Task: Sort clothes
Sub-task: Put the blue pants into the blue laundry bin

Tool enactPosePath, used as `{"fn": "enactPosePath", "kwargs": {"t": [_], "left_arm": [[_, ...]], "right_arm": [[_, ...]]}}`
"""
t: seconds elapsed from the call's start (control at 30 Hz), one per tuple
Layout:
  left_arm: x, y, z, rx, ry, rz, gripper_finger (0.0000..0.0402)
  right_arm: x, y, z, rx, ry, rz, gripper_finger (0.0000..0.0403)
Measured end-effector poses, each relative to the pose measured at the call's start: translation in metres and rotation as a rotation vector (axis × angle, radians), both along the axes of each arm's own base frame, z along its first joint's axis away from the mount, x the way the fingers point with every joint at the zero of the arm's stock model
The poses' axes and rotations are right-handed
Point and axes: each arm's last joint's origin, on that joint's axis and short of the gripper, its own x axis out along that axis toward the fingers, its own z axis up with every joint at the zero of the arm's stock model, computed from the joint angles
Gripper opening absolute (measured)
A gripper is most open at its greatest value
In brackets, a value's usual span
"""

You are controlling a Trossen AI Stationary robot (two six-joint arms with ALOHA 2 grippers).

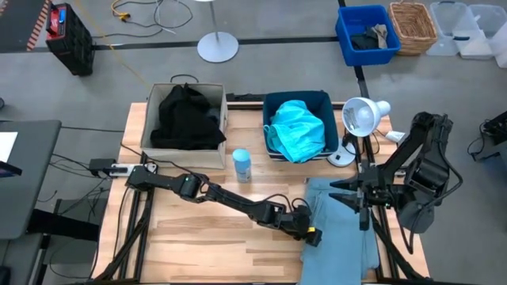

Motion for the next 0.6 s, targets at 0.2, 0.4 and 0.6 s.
{"fn": "enactPosePath", "kwargs": {"t": [0.2, 0.4, 0.6], "left_arm": [[0.003, 0.004, 0.002, 0.009, -0.039, -0.029, 0.0022], [0.010, 0.006, 0.011, 0.010, -0.188, -0.081, 0.0014], [0.012, 0.003, 0.036, 0.131, -0.398, -0.156, 0.0014]], "right_arm": [[0.004, -0.003, 0.000, -0.004, 0.002, -0.025, 0.0159], [0.004, -0.004, 0.000, -0.005, 0.004, -0.030, 0.0159], [0.004, -0.004, 0.000, -0.007, 0.004, -0.030, 0.0159]]}}
